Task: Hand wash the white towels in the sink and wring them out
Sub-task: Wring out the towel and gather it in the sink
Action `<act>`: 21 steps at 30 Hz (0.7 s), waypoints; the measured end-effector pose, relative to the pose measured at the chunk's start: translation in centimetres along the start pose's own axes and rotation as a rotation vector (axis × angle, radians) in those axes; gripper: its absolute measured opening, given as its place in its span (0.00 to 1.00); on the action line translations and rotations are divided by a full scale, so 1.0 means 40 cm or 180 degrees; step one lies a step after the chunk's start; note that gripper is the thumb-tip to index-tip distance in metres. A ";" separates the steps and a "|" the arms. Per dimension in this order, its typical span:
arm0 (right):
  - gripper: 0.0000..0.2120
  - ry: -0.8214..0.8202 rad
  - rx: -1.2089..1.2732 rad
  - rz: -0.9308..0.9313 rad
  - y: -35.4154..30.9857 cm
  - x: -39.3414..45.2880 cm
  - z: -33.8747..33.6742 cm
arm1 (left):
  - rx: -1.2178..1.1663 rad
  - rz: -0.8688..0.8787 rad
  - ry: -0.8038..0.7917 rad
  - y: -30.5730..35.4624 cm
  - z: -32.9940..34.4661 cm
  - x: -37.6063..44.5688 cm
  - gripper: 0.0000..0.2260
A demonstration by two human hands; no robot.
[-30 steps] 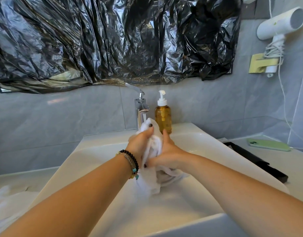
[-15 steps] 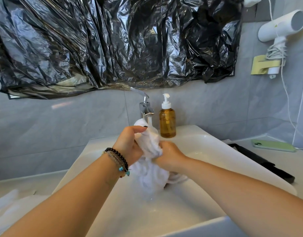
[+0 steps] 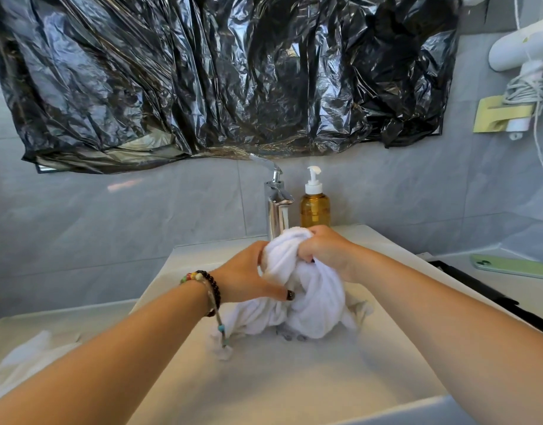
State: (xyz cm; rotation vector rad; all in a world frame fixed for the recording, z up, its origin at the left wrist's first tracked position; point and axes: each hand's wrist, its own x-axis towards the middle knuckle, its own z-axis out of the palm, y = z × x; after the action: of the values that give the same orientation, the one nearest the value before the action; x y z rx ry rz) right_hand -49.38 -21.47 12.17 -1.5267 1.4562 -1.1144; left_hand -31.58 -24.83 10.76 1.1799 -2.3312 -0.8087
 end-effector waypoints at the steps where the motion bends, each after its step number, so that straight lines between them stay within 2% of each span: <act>1: 0.11 -0.0059 0.0050 -0.0008 0.002 0.000 -0.006 | -0.0144 0.0118 0.0004 0.000 0.013 0.014 0.36; 4: 0.10 -0.0030 0.0163 0.0009 0.014 -0.010 -0.040 | -0.0369 0.0231 0.0076 0.003 0.048 0.048 0.25; 7: 0.06 0.0347 0.0249 0.0099 0.026 -0.020 -0.084 | -0.0106 0.0023 -0.0126 0.002 0.068 0.068 0.15; 8: 0.03 0.0526 0.0211 0.0125 0.026 -0.023 -0.092 | -0.0011 -0.0088 -0.0194 0.002 0.072 0.073 0.15; 12: 0.16 0.1070 -0.0293 -0.0120 0.043 -0.008 -0.096 | 0.0107 -0.0384 -0.0121 0.011 0.077 0.089 0.14; 15: 0.11 0.1301 -0.1063 -0.0449 0.072 0.007 -0.076 | -0.0635 -0.0459 0.0372 0.025 0.072 0.089 0.18; 17: 0.05 0.1087 -0.1258 -0.0534 0.092 0.016 -0.064 | -0.1223 -0.0505 0.0658 0.034 0.064 0.085 0.18; 21: 0.30 -0.0323 -0.0583 -0.0556 0.088 0.014 -0.022 | -0.1807 -0.0651 0.1043 0.041 0.051 0.081 0.15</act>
State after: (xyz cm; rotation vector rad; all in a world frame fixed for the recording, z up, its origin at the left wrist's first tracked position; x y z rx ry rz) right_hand -51.47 -22.28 9.25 -1.8410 1.4085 -1.0086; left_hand -35.54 -26.07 10.60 1.1867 -1.5863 -1.1502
